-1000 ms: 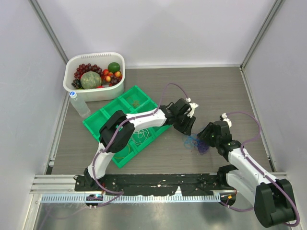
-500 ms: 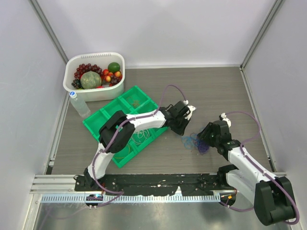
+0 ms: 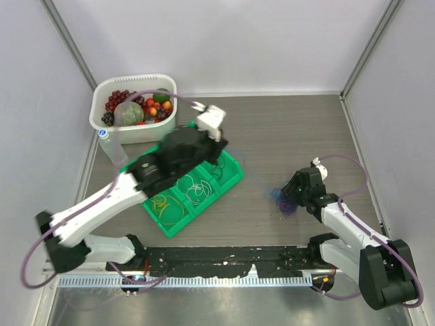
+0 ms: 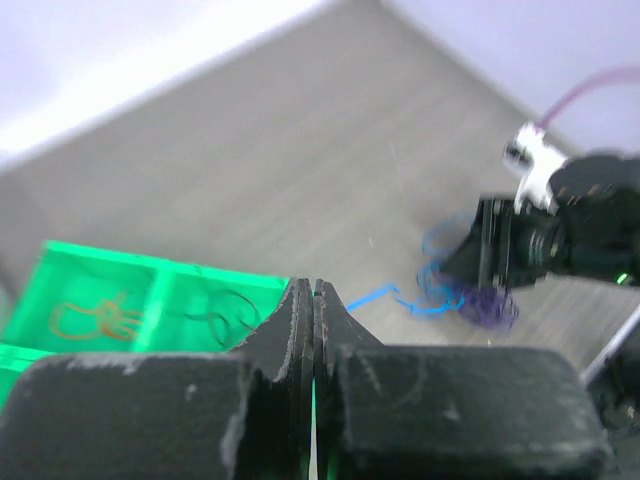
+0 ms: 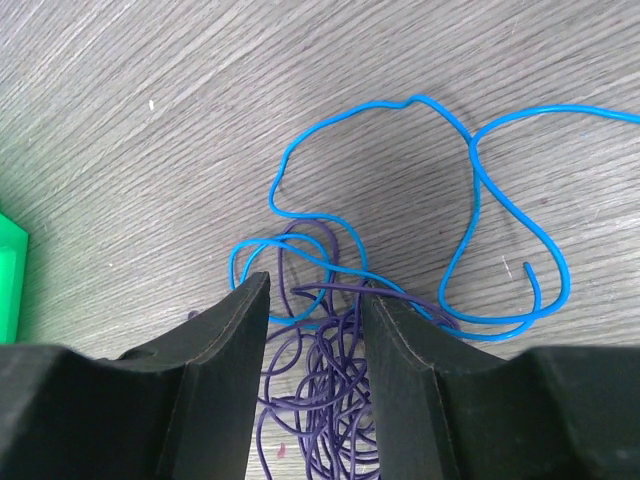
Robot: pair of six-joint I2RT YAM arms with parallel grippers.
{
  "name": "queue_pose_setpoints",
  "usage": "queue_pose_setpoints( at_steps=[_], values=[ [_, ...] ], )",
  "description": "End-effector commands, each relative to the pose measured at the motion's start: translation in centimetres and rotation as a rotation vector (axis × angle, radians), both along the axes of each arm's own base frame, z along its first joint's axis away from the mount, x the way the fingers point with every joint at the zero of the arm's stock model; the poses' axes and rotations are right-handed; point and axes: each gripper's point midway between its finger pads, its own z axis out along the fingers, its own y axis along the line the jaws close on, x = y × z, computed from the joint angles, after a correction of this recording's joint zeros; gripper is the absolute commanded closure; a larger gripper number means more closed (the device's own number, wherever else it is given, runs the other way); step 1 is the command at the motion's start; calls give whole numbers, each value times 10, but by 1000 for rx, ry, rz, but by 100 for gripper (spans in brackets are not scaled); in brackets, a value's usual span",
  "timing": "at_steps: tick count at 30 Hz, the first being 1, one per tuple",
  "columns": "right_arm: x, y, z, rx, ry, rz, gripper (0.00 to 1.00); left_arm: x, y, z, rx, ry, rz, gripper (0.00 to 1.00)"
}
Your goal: Untangle the cables
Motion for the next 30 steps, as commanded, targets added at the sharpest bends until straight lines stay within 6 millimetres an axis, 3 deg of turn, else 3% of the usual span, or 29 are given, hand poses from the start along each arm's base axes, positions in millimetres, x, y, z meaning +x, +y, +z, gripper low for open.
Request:
queue_pose_setpoints(
  at_steps=[1, 5, 20, 24, 30],
  values=[
    [6, -18, 0, -72, 15, -86, 52, -6, 75, 93, -135, -269, 177, 100],
    [6, -22, -3, -89, 40, -107, 52, -23, 123, 139, -177, -359, 245, 100],
    [5, -29, -7, -100, 65, -141, 52, -54, 282, 220, -203, -486, 728, 100],
    [6, -25, -7, -89, 63, -120, 53, -56, 271, 222, -221, -472, 662, 100],
    [6, -21, -8, -76, 66, -92, 53, -27, 246, 184, -20, -431, 716, 100]
  ],
)
